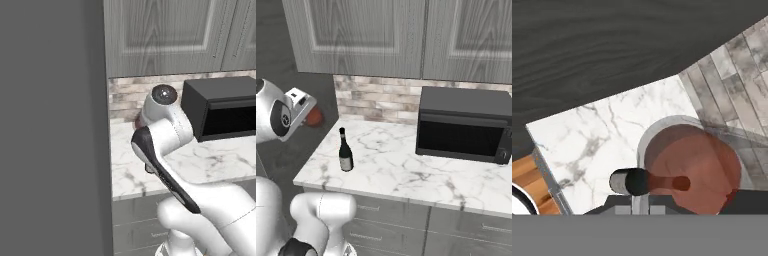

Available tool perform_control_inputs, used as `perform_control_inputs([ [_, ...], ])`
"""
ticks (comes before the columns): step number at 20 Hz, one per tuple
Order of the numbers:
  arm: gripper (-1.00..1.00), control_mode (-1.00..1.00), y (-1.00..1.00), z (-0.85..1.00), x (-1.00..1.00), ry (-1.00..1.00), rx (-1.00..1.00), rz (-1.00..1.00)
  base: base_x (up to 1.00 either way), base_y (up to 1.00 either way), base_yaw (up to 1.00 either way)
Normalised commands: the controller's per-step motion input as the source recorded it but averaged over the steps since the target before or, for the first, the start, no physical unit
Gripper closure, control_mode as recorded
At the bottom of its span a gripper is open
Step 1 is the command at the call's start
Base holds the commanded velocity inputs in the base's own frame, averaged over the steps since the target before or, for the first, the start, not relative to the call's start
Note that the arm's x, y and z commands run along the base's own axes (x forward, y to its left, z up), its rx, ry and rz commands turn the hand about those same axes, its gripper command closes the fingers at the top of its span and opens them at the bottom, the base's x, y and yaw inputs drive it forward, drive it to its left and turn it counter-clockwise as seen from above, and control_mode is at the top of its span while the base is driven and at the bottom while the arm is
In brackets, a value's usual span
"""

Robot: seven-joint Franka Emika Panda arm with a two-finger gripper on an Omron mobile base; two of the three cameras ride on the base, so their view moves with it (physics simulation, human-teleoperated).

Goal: Place the microwavable item in the microwave. Then, close the microwave door and press the start button.

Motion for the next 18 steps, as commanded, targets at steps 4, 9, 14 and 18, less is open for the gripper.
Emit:
perform_control_inputs([
  [4,1.0,-1.0,-0.5,0.81,-1.0,-0.19,0.0,0.05,0.0,0.0,0.0],
  [9,1.0,-1.0,-0.33,0.23,-0.88,-0.08,0.0,0.0,0.0,0.0,0.0],
  [14,1.0,-1.0,0.0,-0.07,-0.11,0.14,0.0,0.0,0.0,0.0,0.0],
  [18,1.0,-1.0,-0.06,-0.01,-0.18,0.2,0.05,0.0,0.0,0.0,0.0],
])
